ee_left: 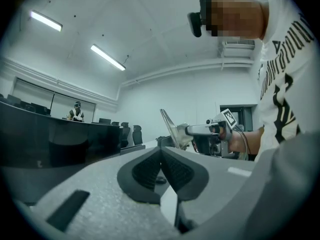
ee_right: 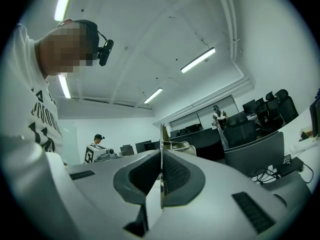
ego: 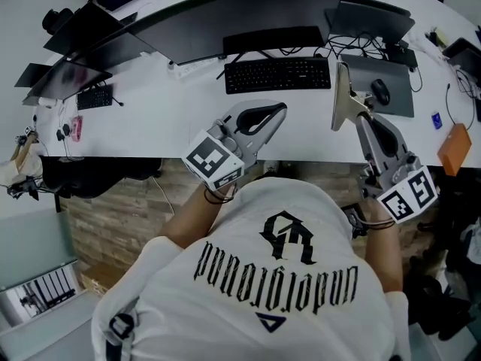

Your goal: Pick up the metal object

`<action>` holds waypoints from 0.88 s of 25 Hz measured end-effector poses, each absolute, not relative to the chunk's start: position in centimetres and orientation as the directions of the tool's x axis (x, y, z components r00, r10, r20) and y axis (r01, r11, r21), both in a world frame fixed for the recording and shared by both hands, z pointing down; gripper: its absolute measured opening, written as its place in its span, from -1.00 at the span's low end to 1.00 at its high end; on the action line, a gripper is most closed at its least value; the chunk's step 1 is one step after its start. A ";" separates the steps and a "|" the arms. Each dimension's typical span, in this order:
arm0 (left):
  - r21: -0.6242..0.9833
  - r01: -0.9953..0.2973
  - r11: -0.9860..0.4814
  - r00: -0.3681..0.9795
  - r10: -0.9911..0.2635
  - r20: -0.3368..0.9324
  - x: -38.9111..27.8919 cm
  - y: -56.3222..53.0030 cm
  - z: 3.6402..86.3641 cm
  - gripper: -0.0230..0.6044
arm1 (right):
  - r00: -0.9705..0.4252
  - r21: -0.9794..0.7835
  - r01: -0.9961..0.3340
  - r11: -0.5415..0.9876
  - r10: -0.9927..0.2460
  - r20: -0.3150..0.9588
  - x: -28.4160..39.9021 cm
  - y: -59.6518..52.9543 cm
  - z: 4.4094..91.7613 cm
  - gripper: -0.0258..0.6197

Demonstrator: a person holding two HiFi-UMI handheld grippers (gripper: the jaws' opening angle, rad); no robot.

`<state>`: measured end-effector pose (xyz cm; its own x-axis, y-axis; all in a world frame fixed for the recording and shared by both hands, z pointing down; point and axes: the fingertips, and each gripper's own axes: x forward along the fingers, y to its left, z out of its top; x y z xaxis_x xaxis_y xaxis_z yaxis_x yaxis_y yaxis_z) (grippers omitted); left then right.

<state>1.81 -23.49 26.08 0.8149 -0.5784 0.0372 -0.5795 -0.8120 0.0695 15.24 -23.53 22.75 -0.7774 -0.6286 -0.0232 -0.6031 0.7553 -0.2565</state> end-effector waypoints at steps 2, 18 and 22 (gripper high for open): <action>0.069 -0.588 -0.806 0.809 -0.587 0.041 3.1 -22.0 26.2 -0.88 | -0.783 -0.260 -0.595 0.761 -0.621 -0.026 16.6 -22.2 22.9 -0.87; 0.057 -0.685 -0.726 0.728 -0.679 0.094 9.9 -8.6 27.2 -0.88 | -0.841 -0.275 -0.499 0.822 -0.535 -0.073 24.1 -11.7 23.9 -0.87; 0.040 -0.694 -0.719 0.719 -0.688 0.093 9.6 -6.9 26.5 -0.88 | -0.845 -0.268 -0.491 0.829 -0.528 -0.083 24.1 -10.1 23.5 -0.87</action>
